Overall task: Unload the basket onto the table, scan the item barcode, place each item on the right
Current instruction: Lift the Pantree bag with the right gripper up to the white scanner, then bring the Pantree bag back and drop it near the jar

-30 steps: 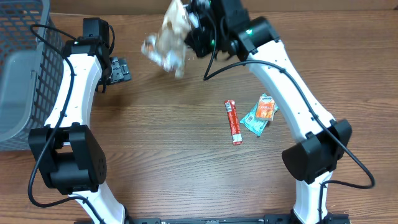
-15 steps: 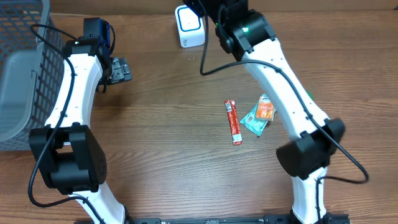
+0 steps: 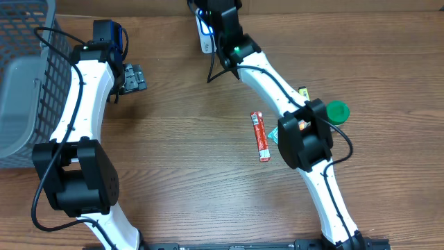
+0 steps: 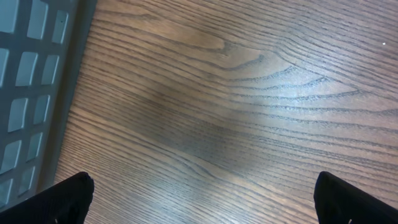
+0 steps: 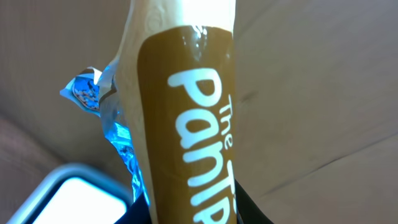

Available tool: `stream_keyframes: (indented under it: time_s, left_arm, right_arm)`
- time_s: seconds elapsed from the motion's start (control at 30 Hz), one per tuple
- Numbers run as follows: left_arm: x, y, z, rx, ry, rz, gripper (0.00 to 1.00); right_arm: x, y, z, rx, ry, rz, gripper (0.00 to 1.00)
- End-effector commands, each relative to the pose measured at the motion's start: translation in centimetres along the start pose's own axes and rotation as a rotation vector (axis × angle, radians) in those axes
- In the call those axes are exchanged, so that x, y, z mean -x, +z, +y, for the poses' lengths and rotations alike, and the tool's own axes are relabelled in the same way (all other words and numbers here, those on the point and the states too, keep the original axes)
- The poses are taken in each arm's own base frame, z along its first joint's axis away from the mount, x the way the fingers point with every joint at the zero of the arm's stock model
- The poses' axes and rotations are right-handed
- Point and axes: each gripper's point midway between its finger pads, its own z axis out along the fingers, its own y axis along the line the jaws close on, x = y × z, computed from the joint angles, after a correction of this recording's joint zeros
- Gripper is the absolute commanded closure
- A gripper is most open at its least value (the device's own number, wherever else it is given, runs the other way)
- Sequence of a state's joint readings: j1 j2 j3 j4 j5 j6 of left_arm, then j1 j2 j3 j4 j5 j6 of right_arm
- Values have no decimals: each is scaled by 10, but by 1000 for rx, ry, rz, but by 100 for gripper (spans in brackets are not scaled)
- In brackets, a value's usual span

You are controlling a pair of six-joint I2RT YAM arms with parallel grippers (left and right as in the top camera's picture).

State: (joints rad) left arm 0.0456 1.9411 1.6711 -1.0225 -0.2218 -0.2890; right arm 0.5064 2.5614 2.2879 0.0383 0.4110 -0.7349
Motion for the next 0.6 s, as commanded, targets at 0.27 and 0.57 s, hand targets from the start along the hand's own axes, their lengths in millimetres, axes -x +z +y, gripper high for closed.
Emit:
stream_keyframes:
  time_s: [0.27,0.57]
  left_arm:
    - [6,-5,-4,4,3,-24,0]
    - [6,-5,-4,4,3,-24,0]
  right_arm:
    - [2,-7,25,8,-72,38,96]
    - [13,-20,25,-42,-19,70,96]
